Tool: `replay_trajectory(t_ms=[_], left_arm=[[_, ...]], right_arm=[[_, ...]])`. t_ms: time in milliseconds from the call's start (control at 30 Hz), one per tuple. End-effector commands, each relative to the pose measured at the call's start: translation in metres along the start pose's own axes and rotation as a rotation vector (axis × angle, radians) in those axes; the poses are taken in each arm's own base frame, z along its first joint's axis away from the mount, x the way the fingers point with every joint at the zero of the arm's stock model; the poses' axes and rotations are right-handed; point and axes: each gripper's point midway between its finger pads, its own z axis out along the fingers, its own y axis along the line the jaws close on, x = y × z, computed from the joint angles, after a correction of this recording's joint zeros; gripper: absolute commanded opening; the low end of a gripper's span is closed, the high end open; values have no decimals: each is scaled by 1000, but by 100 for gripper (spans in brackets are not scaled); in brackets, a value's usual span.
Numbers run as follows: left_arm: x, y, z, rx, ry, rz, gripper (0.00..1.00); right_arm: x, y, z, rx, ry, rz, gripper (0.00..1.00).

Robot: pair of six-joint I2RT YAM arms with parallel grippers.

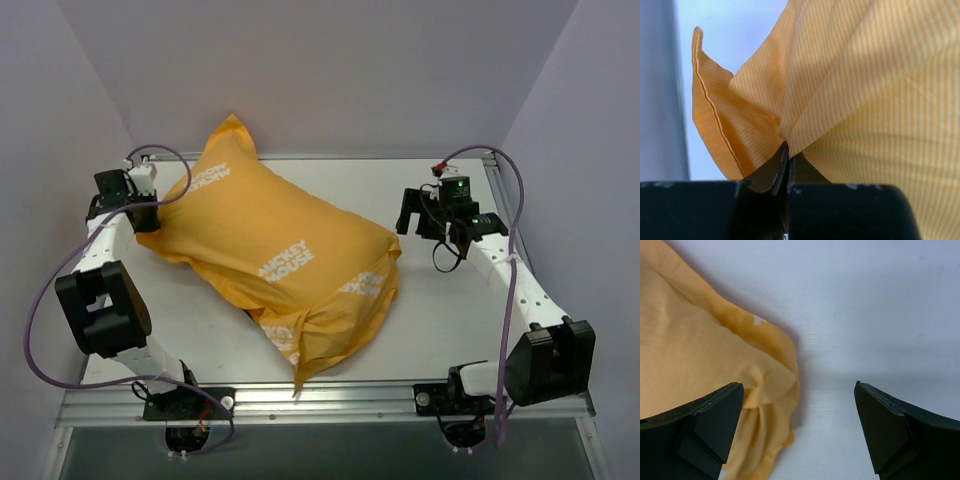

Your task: Remove the pillowcase from the pillow

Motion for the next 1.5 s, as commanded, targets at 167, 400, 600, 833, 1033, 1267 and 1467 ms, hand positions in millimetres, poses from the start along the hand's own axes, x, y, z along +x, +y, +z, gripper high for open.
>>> replay_trajectory(t_ms=[167,400,600,833,1033,1267,1467], left_arm=[[2,38,-24,-39,-59,-41,2],[-26,18,-56,44,-138,-48,57],[-83,-40,-119,164,-307,54,95],[-80,-171,-152,362,-277,394,97],[-41,-239,-130,446,-170,556,95],[-22,-252,-78,344,-96,591,99],[-10,-263,-55,379,-44,580,69]], right_arm=[[54,78,14,-305,109,20,93],[82,133,27,-475,147,75,62],[75,188,34,-557,123,53,17],[5,248,53,-623,13,23,0],[-41,279,73,-641,-25,-12,26],[-35,245,67,-572,-24,2,69],[23,254,41,-597,37,21,71]])
